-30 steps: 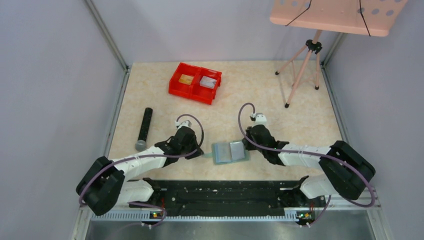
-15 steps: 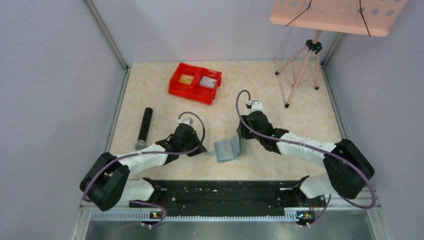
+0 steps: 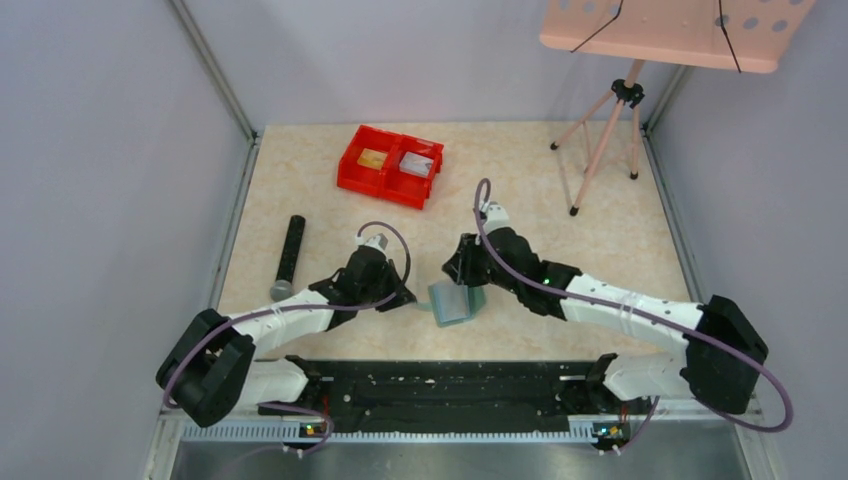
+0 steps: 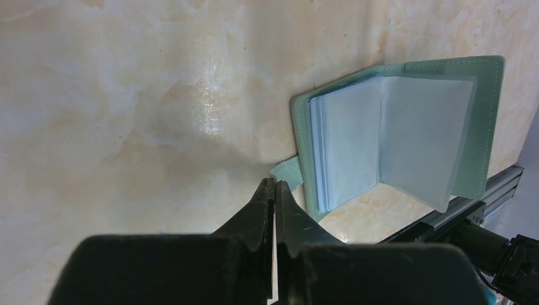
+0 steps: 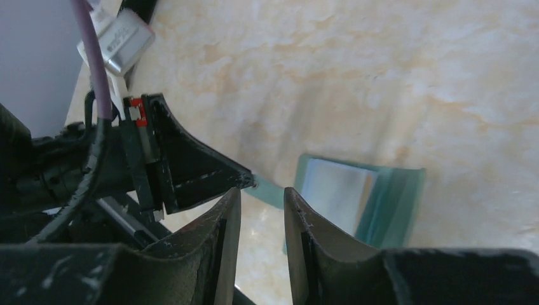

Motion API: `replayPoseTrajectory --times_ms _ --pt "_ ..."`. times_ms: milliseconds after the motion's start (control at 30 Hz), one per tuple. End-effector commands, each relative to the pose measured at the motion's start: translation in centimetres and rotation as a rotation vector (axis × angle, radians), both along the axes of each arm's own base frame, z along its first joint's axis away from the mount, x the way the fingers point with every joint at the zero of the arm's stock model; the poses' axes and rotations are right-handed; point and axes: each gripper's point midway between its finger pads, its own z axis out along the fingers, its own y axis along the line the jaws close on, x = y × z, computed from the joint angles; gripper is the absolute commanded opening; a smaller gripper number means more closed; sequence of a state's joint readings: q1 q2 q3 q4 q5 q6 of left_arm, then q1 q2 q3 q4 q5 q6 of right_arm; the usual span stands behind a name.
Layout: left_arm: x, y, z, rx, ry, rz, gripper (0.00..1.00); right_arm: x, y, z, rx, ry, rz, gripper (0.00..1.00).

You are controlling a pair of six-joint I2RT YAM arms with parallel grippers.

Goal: Take the credit cards out of the card holder
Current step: Open the card holder at the center of the board.

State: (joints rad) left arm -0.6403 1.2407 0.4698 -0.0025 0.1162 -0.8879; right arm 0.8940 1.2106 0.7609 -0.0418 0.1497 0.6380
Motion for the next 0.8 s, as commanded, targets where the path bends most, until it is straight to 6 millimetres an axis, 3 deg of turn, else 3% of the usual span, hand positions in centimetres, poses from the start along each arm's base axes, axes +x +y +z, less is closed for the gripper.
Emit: replayPoseTrajectory --times_ms 0,133,300,433,533,767 --pt "0.4 -0.4 1.2 -0.035 -0.046 -0.010 0.00 -1.4 4.6 -1.2 0.087 0.086 0.078 0.31" --pt "0.3 -0.3 1.2 -0.031 -0.043 -0.008 0.00 -1.6 4.9 -5.0 0.050 0.165 0.044 0.31" --pt "0.3 -0.1 1.3 -0.026 -0.046 -0.003 0.00 -1.0 2.7 -8.6 -0.084 0.198 -0.054 0.32" --pt "0.4 0.0 1.1 -0.016 -0.047 0.000 0.00 -1.0 1.5 -9.7 -0.138 0.185 -0.064 0.36" --pt "0.6 0.0 1.1 -0.011 -0.048 0.002 0.00 -1.1 0.2 -10.8 -0.187 0.177 -0.070 0.52" --pt "0.1 0.5 0.4 0.013 -0.023 0.009 0.00 -1.7 -0.1 -11.2 -0.154 0.159 -0.024 0.59"
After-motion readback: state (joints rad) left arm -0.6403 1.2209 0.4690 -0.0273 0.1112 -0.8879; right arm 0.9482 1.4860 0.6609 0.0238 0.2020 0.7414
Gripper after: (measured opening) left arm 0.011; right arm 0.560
